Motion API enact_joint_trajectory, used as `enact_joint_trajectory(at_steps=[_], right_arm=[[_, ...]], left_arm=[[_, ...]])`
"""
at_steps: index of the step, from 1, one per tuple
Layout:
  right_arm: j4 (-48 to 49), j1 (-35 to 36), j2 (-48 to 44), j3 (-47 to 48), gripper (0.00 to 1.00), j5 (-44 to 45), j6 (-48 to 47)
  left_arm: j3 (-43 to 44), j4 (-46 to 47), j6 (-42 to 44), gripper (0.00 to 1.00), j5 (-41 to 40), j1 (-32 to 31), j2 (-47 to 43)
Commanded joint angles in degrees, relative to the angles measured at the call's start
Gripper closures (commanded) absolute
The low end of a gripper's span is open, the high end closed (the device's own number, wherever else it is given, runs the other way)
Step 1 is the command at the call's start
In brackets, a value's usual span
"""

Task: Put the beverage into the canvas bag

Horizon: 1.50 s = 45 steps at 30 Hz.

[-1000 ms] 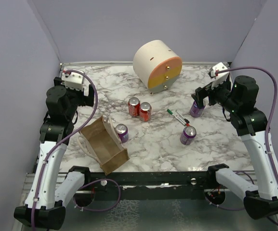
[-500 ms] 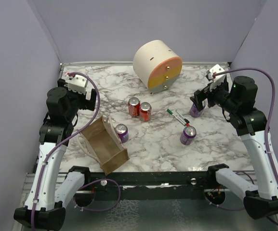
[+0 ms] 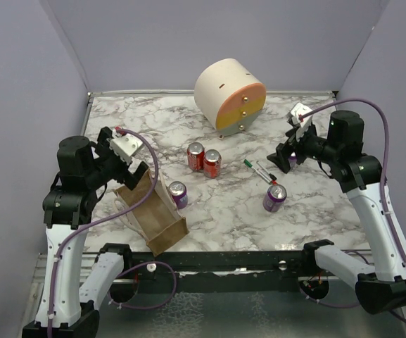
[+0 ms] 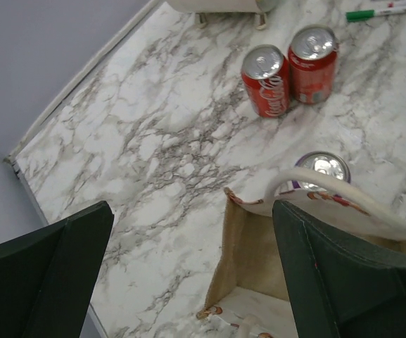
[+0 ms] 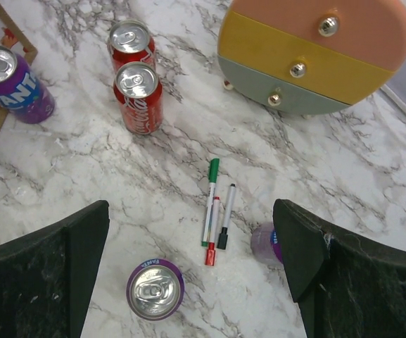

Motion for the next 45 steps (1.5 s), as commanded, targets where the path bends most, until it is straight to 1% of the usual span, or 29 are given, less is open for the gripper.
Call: enact_joint_trajectory(at_steps=[1,7,11,14,17,20,22,24,26,29,31,34,39,42,43,45], right_arm=[[-0.9,0.3,0.2,-1.4,0.01,-4.4,-1.4],[0.1,0.3,1.0,-2.8,0.01,-5.2,-1.2],[0.8,0.3,1.2,-4.3,0.01,-6.0,-0.8],[1.5,0.3,1.3,-5.4,0.01,-6.0,-0.4],[2.3,0.3,1.8,-6.3,0.01,-6.5,0.3],[2.7,0.3,2.7,-6.6,0.01,-7.5,1.2],[2.6,0.3,3.2,-6.6,0.01,-7.2,1.3],[2.6,0.3,3.5,-6.4,0.01,-6.5,1.2],[2.6,0.3,3.8,-6.4,0.01,-6.0,1.1],[2.5,0.3,4.4,-6.4,0.01,-6.0,1.3],[2.5,0.3,4.8,-6.4,0.01,-5.8,1.4],[2.4,0.3,5.3,-6.5,0.01,-5.3,1.2],[1.2,0.3,6.1,-6.3,0.01,-4.0,0.3],[-0.9,0.3,6.9,-5.3,0.01,-3.3,-0.8],[-1.3,0.3,7.2,-5.1,0.01,-3.0,-1.1],[-1.6,0.3,7.5,-4.7,0.01,-2.8,-1.7]], left_arm=[[1.7,-10.3,12.0,0.01,11.5,0.6,0.5],[1.9,-15.9,22.4,0.01,15.2,0.6,3.9],[2.1,-21.2,30.0,0.01,15.4,0.6,7.7],[2.0,-22.9,34.1,0.01,15.7,0.4,10.5],[1.6,-21.4,35.1,0.01,17.1,0.0,12.2],[1.0,-19.1,34.4,0.01,20.0,-1.0,13.1],[0.4,-18.1,34.2,0.04,21.6,-2.0,13.6],[0.2,-17.6,34.1,0.09,22.2,-3.4,14.2],[0.1,-17.4,33.8,0.12,22.3,-5.2,14.7],[0.3,-16.7,32.4,0.24,21.2,-8.9,15.5],[0.5,-16.5,31.0,0.34,20.0,-12.1,16.0],[1.0,-16.4,27.8,0.54,18.4,-16.2,16.9],[0.6,-14.9,20.7,0.81,17.1,-20.4,15.8],[1.0,-11.8,14.0,0.98,18.0,-22.6,15.2],[1.7,-11.1,11.8,1.0,18.7,-23.4,15.7],[3.3,-10.3,7.8,1.0,19.7,-25.6,17.2]])
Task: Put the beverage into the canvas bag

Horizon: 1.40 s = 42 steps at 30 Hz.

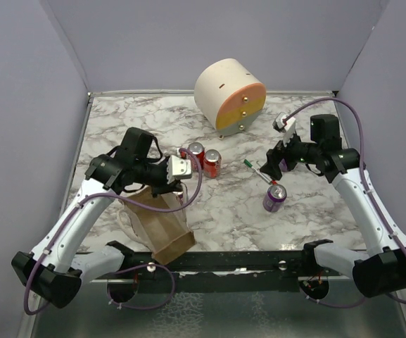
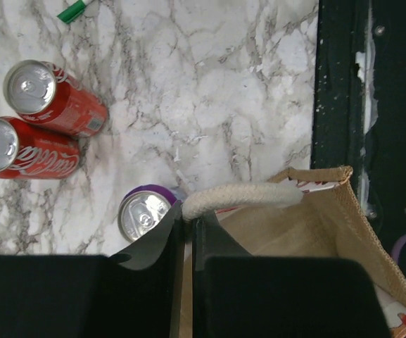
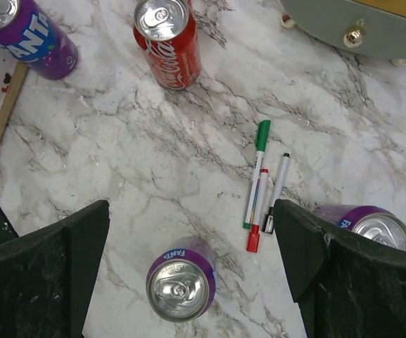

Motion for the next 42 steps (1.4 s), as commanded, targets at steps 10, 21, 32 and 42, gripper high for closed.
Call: enact_joint_trajectory(at_steps=[10,21,32,42], right_arm=[[-1.7,0.3,1.4,4.2,0.01,-1.8,-3.8],[0.3,0.2,-2.2,-0.2,0.01,9.8,1.2],[-1.6,0.2,-2.3,-6.8,0.01,11.6,-3.5],[-11.7,0.2,0.9,-7.6,0.0,6.5,-18.7]], left_arm=[[5.3,21.6,-37.4,1.0,-5.4,-14.4,7.4],[9.6,28.5,-45.1,1.0,-18.8,-17.5,16.3],[12.3,28.1,-43.9,1.0,-22.8,-17.5,19.4],[12.5,25.0,-36.3,0.45,-17.2,-17.2,18.6]])
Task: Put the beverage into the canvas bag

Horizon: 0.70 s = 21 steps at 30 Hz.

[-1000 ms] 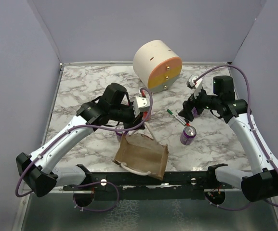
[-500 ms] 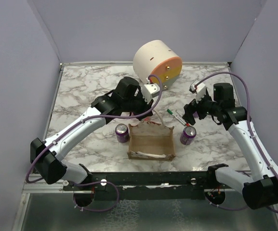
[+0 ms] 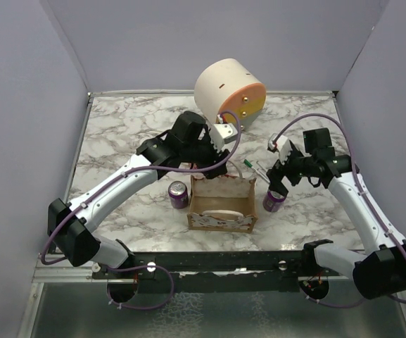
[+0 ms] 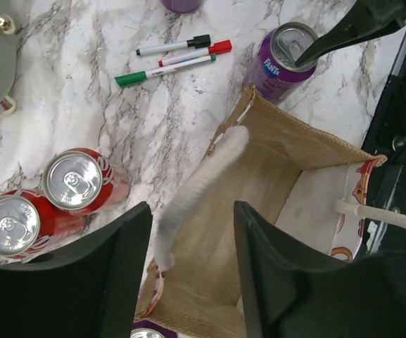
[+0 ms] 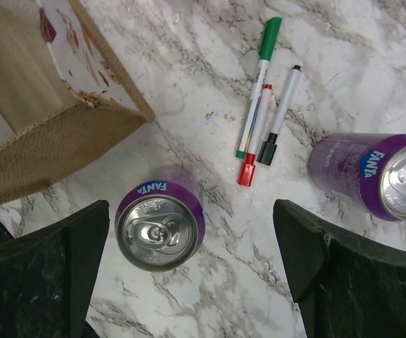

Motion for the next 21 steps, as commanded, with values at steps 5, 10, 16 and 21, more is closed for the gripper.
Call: enact_joint_trajectory(at_steps=[5,10,16,21], right_arm=[[-6.7,0.2,3.5,-2.9,0.04,-3.1,-12.4],[-6.8,0.2,4.3,-5.4,0.09,-2.1,-14.2],[-3.4,0.2,5.2,-7.8,0.26,-2.3,-14.7],[-2.0,0.2,5.9,-8.3,0.53,-3.0,-15.1]], left_arm=[[4.2,-5.5,7.3,0.01,7.9,2.5,-3.3],[4.1,-6.9,8.4,0.01,13.1,7.8,-6.2],[2.9,-6.5,7.9,0.01,15.3,13.7,-9.6],[-0.2,-5.8,9.4,0.01,14.6,18.0,-12.6]])
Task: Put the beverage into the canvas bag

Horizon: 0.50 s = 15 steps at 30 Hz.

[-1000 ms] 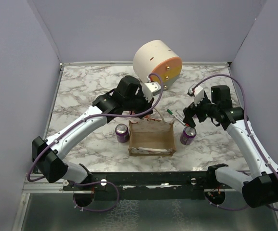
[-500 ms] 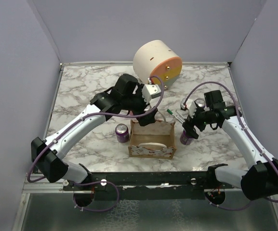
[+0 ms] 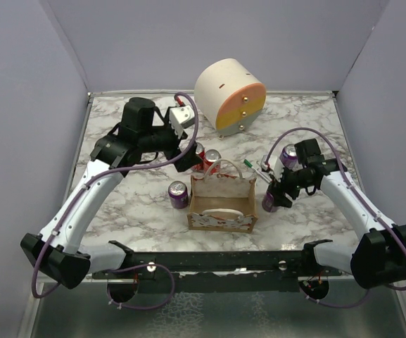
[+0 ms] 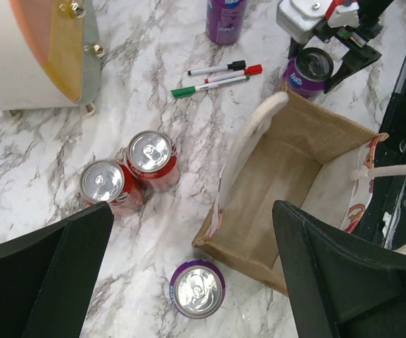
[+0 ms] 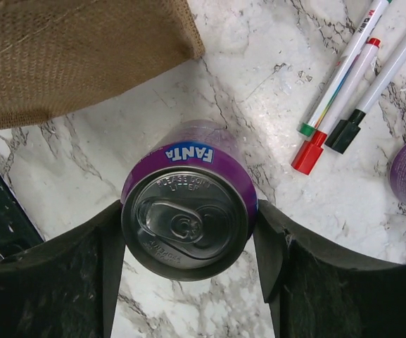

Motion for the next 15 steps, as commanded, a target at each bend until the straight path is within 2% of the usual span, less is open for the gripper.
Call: enact_joint_trajectory(at_steps=[1,4,11,15], right_arm=[[2.0,0.2,0.6,-0.3,0.59,-1.2,-1.0],[0.2,0.2,-0.9,2.2,0.75,-1.9,-0.3],[-4.6,0.2,-7.7,13.3,0.98,-6.5,3.9],[-6.4,0.3,-8.6,20.8,0.99,-11.7,6.2]], left_arm=[[-2.6,0.6,2.4,0.01,1.5,4.0,-3.6],[-5.0,0.6,3.7,0.01,0.7,6.1,-5.3],[-7.7,0.7,5.7,0.01,1.4,9.9,-6.5],[-9.3,1.3,6.2,0.01,1.9,11.9,-6.6]])
